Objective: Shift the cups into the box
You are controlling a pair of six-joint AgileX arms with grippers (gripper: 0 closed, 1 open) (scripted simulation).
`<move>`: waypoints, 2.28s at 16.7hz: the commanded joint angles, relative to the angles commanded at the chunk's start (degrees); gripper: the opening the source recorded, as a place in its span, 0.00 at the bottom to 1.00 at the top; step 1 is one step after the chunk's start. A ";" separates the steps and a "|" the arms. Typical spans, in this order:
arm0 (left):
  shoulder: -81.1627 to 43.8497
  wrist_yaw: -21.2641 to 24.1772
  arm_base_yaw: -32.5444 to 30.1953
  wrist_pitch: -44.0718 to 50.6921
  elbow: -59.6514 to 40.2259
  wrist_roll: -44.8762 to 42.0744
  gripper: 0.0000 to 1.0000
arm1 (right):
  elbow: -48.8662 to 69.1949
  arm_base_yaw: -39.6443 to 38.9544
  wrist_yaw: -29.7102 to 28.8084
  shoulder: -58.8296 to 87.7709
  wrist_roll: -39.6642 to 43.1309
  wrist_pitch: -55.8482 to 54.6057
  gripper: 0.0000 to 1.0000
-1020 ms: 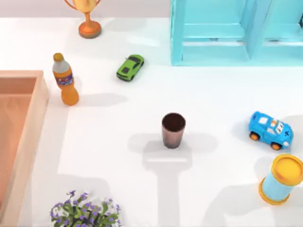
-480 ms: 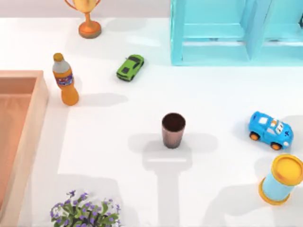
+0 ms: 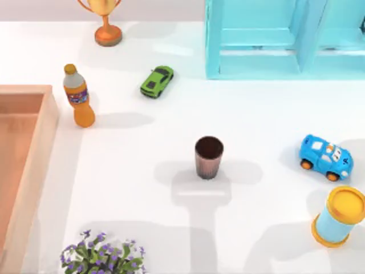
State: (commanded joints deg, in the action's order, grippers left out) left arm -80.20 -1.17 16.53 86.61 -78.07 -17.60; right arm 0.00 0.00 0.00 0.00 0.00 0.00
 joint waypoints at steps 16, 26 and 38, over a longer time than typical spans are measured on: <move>-32.22 0.83 -26.00 9.17 -39.10 25.86 1.00 | 0.00 0.00 0.00 0.00 0.00 0.00 1.00; -67.83 1.60 -58.22 16.82 -84.71 56.85 1.00 | 0.00 0.00 0.00 0.00 0.00 0.00 1.00; -70.18 1.71 -61.54 12.45 -81.50 60.04 1.00 | 0.00 0.00 0.00 0.00 0.00 0.00 1.00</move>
State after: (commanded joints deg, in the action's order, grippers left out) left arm -150.38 0.54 -45.01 99.06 -159.57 42.44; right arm 0.00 0.00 0.00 0.00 0.00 0.00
